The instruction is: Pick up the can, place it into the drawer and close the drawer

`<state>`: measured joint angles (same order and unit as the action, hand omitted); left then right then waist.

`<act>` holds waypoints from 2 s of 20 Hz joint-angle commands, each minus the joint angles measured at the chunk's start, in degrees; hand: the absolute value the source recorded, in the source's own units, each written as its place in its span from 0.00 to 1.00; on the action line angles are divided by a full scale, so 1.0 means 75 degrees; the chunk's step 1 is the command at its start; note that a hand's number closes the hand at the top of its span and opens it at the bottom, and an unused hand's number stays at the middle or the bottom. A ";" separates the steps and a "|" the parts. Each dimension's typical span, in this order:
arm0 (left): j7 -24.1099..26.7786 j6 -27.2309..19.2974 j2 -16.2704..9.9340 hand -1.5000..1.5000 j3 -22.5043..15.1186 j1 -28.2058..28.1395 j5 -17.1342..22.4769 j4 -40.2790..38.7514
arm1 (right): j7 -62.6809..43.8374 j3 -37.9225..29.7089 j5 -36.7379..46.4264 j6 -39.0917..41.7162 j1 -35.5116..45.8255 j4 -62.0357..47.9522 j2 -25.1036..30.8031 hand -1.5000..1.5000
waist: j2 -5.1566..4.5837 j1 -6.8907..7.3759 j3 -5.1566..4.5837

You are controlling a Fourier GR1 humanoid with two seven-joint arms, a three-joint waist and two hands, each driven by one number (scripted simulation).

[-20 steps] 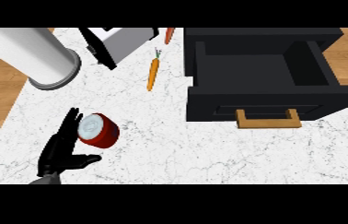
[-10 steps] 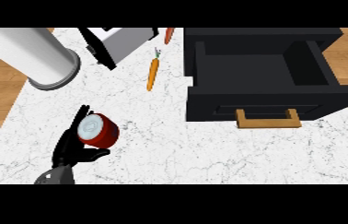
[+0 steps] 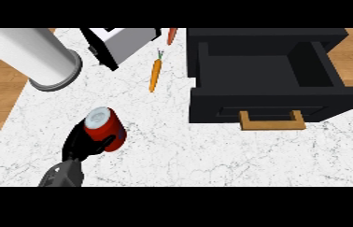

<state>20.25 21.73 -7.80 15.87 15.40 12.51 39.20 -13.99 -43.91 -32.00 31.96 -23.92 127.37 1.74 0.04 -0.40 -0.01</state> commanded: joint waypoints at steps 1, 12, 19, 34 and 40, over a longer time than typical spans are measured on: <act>-0.0375 0.0636 -0.0143 1.00 -0.0079 0.0098 0.0329 0.0383 | -0.0108 -0.0115 -0.0001 0.0000 0.0163 -0.0128 0.0103 0.00 | 0.0003 0.0025 0.0002; 0.0083 -0.1300 0.1005 1.00 -0.0278 0.0007 0.0327 0.1784 | -0.0188 0.0439 0.0163 -0.0462 -0.0172 0.0580 -0.0229 0.00 | 0.0014 0.0029 0.0004; -0.0807 -0.2383 0.1032 1.00 -0.0848 0.0432 0.0746 0.2808 | -0.0014 -0.0090 -0.0182 -0.0126 0.0109 -0.0117 0.0109 0.00 | 0.0003 0.0005 0.0003; -0.3647 -0.4765 0.1037 1.00 -0.1901 0.2078 0.0205 0.5485 | -0.0009 0.0722 -0.0076 -0.0736 -0.0641 0.0820 -0.0229 0.00 | 0.0009 -0.0038 0.0005; -0.3893 -0.5178 0.1038 1.00 -0.2260 0.2736 -0.0076 0.5427 | -0.0365 0.0030 -0.0371 -0.0620 -0.0073 0.0488 0.0105 0.00 | 0.0001 -0.0029 0.0003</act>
<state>-7.01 -14.39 -0.23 -0.14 31.13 13.27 80.63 -15.44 -42.05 -33.01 27.82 -25.41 131.07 1.02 0.07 -0.48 0.02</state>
